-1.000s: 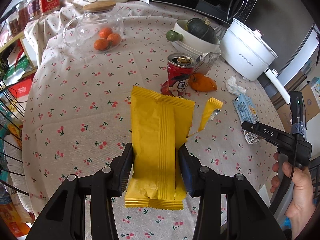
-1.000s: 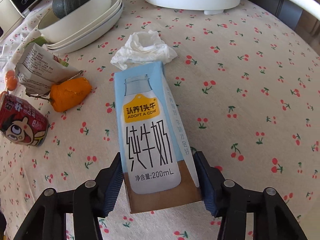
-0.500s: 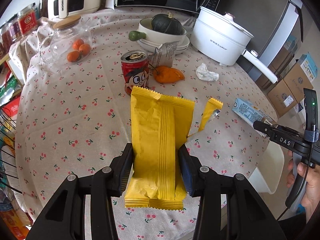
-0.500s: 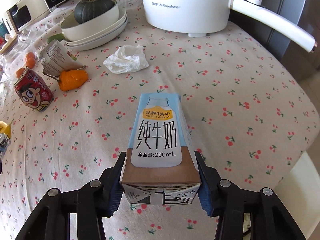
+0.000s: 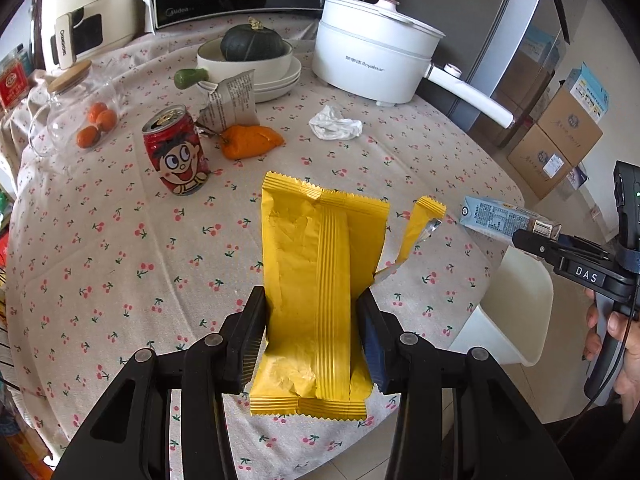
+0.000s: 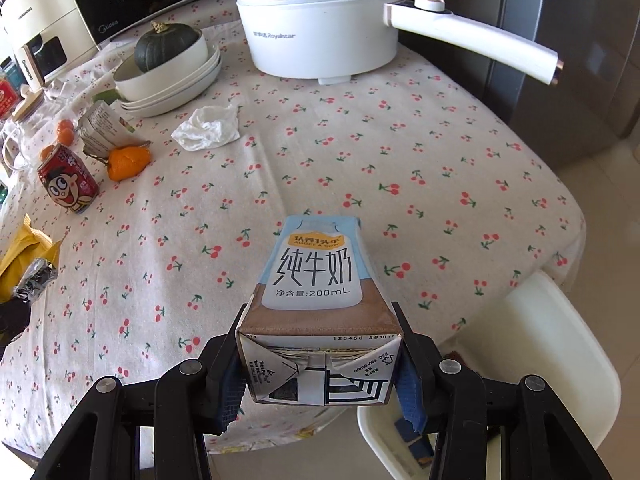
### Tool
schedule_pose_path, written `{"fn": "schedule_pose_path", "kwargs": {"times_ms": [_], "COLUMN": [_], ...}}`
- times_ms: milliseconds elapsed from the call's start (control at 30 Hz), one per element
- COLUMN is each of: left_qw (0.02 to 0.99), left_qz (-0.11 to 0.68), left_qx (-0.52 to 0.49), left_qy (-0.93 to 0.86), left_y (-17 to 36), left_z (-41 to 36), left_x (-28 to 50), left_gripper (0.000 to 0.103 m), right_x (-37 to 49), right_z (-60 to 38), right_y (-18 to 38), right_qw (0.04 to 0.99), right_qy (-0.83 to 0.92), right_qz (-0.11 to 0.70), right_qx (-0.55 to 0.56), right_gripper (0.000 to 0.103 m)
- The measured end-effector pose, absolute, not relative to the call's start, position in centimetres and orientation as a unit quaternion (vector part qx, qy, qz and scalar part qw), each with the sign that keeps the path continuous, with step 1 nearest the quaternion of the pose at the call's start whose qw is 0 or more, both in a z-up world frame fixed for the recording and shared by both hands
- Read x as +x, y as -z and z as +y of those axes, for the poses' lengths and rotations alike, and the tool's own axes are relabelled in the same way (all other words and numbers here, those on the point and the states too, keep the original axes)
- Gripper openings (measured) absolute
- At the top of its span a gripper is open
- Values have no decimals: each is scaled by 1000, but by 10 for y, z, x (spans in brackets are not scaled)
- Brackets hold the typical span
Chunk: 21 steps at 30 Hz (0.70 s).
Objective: Collect trash
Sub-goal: 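Carry the yellow packet and milk carton over the white bin with both tools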
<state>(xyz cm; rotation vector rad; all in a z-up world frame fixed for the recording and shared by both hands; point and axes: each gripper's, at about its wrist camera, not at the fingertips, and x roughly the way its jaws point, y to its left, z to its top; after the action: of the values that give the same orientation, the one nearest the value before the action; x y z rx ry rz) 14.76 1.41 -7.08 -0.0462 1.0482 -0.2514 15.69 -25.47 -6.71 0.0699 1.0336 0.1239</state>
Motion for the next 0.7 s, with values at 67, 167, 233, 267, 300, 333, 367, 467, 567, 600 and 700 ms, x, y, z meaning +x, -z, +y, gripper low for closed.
{"fn": "schedule_pose_path", "kwargs": {"times_ms": [67,167,233,267,300,333,367,467,567,600,700], "left_qw": [856,854,853,852,851,851,850,847,844,842,839], "left_qz": [501,501,500,500,499,499,498,498,498,499,498], "left_qx": [-20,-7,2,6,10,14,19,30,36,37,45], "left_qy": [129,143,151,156,160,165,169,183,195,200,216], "left_y": [72,74,74,74,75,75,75,77,79,80,82], "left_z": [2,-17,-30,-36,-43,-50,-57,-79,-99,-107,-130], "left_x": [147,144,142,142,141,141,141,140,139,139,137], "left_gripper": [47,47,47,47,47,47,47,47,47,47,47], "right_x": [154,147,143,140,138,136,134,126,117,113,104], "right_z": [-263,-272,-280,-285,-290,-296,-302,-321,-342,-348,-367], "right_y": [65,58,53,51,50,49,49,51,54,55,58], "right_qw": [865,873,877,879,879,880,880,879,877,876,873], "right_qy": [-60,-61,-60,-59,-58,-57,-55,-47,-34,-30,-17], "right_qz": [496,483,476,473,472,471,471,474,478,479,484], "right_qx": [41,27,20,20,22,26,28,33,38,40,48], "right_gripper": [54,54,54,54,54,54,54,54,54,54,54]}}
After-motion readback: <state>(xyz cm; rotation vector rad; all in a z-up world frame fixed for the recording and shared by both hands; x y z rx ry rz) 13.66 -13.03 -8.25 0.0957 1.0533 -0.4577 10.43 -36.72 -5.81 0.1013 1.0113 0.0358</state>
